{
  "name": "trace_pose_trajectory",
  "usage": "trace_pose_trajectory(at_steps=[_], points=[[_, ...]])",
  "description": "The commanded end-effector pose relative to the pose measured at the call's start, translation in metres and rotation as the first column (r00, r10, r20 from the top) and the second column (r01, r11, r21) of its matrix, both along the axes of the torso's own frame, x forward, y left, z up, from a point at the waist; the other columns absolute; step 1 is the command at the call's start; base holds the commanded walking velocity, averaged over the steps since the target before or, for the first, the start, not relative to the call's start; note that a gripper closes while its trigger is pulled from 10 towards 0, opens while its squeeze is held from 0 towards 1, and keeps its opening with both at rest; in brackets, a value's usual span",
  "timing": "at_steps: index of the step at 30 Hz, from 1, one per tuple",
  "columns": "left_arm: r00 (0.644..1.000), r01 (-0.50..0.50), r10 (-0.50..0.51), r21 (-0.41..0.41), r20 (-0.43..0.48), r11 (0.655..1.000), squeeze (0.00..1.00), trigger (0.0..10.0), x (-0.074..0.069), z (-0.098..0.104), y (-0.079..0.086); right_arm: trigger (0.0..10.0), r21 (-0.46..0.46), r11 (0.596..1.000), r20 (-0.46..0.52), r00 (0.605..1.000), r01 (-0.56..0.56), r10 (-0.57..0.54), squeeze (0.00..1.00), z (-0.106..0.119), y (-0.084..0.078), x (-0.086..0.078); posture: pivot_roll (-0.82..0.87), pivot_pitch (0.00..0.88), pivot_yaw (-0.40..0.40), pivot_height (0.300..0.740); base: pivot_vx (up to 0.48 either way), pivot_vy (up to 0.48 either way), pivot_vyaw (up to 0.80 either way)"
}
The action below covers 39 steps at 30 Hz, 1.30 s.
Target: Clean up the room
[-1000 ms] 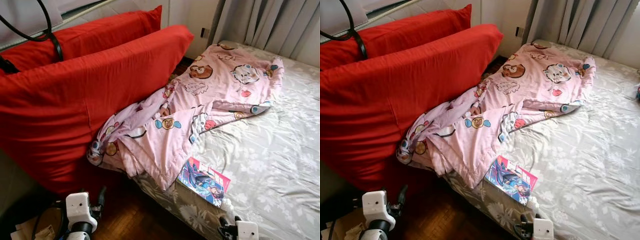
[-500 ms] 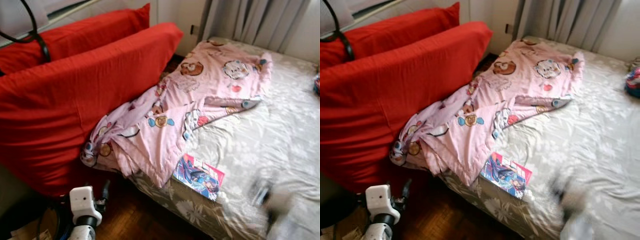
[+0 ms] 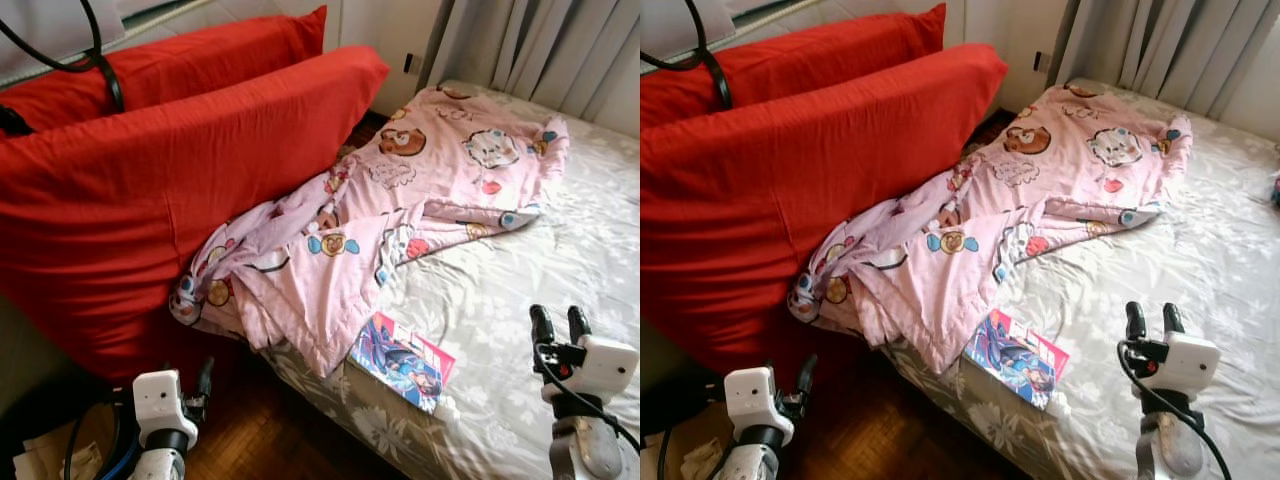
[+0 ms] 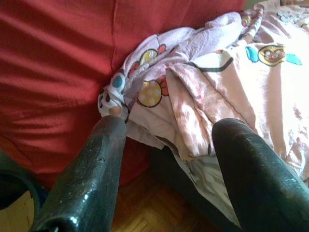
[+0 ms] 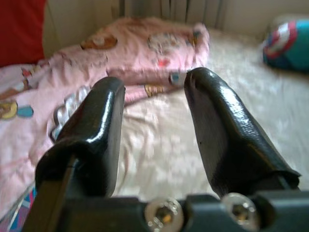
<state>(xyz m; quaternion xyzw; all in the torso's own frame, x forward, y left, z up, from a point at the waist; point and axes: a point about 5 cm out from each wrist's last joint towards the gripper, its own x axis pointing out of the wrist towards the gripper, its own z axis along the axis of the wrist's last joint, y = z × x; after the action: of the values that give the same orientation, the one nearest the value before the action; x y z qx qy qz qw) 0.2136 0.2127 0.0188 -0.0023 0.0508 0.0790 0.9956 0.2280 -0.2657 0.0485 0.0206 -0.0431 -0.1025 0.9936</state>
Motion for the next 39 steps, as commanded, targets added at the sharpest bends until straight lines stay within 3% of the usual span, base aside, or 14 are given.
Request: trace_pose_trajectory(at_steps=[1,8,15,19,22,25,29,32,35,39], points=[[1.000,0.000,-0.001,-0.013,-0.020,1.000,0.00,10.0,-0.002,-0.002,0.000,10.0,0.021,1.000,-0.033,0.999,-0.002,0.003,0.00,-0.007,0.003,-0.003,-0.08,0.162,-0.019,0.740,0.000,0.000,0.00],[1.000,-0.005,0.004,-0.060,-0.015,0.998,0.00,10.0,-0.002,0.002,-0.002,10.0,0.069,0.998,-0.089,0.996,-0.013,0.019,0.00,-0.016,0.021,0.006,-0.06,0.165,-0.011,0.740,0.000,0.000,0.00],[1.000,-0.019,0.018,-0.081,-0.014,0.997,0.00,10.0,-0.002,0.002,-0.003,10.0,0.022,0.998,-0.120,0.991,-0.051,0.053,0.00,-0.019,0.021,0.011,-0.05,0.166,-0.023,0.740,0.000,0.000,0.00],[1.000,-0.021,0.021,-0.101,-0.002,0.995,0.00,10.0,0.001,0.006,-0.006,10.0,0.124,0.992,-0.180,0.982,-0.037,0.059,0.00,-0.030,0.019,0.022,-0.04,0.161,-0.032,0.740,0.000,0.000,0.00],[1.000,-0.025,0.026,-0.109,0.005,0.994,0.00,10.0,0.003,0.007,-0.007,10.0,0.105,0.992,-0.201,0.976,-0.068,0.088,0.00,-0.027,0.021,0.034,-0.04,0.159,-0.036,0.740,0.000,0.000,0.00],[0.999,-0.033,0.037,-0.123,0.031,0.992,0.00,10.0,0.005,0.012,-0.009,10.0,0.139,0.980,-0.216,0.961,-0.143,0.171,0.00,-0.025,0.035,0.049,-0.02,0.151,-0.058,0.740,0.000,0.000,0.00],[0.998,-0.042,0.048,-0.133,0.037,0.990,0.00,10.0,0.006,0.013,-0.010,10.0,0.143,0.975,-0.252,0.947,-0.169,0.201,0.00,-0.027,0.039,0.053,-0.03,0.149,-0.059,0.740,0.000,0.000,0.00],[0.999,-0.040,0.045,-0.141,0.028,0.989,0.00,10.0,0.006,0.012,-0.012,10.0,0.129,0.975,-0.331,0.919,-0.180,0.213,0.00,-0.033,0.038,0.054,-0.04,0.151,-0.058,0.740,0.000,0.000,0.00],[0.999,-0.029,0.033,-0.147,0.026,0.989,0.00,10.0,0.009,0.012,-0.016,10.0,0.164,0.957,-0.297,0.913,-0.241,0.281,0.00,-0.032,0.061,0.061,-0.04,0.151,-0.064,0.740,0.000,0.000,0.00],[0.999,-0.031,0.036,-0.157,0.032,0.987,0.00,10.0,0.010,0.013,-0.017,10.0,0.142,0.952,-0.279,0.911,-0.272,0.303,0.00,-0.028,0.069,0.064,-0.03,0.149,-0.072,0.740,0.000,0.000,0.00]])
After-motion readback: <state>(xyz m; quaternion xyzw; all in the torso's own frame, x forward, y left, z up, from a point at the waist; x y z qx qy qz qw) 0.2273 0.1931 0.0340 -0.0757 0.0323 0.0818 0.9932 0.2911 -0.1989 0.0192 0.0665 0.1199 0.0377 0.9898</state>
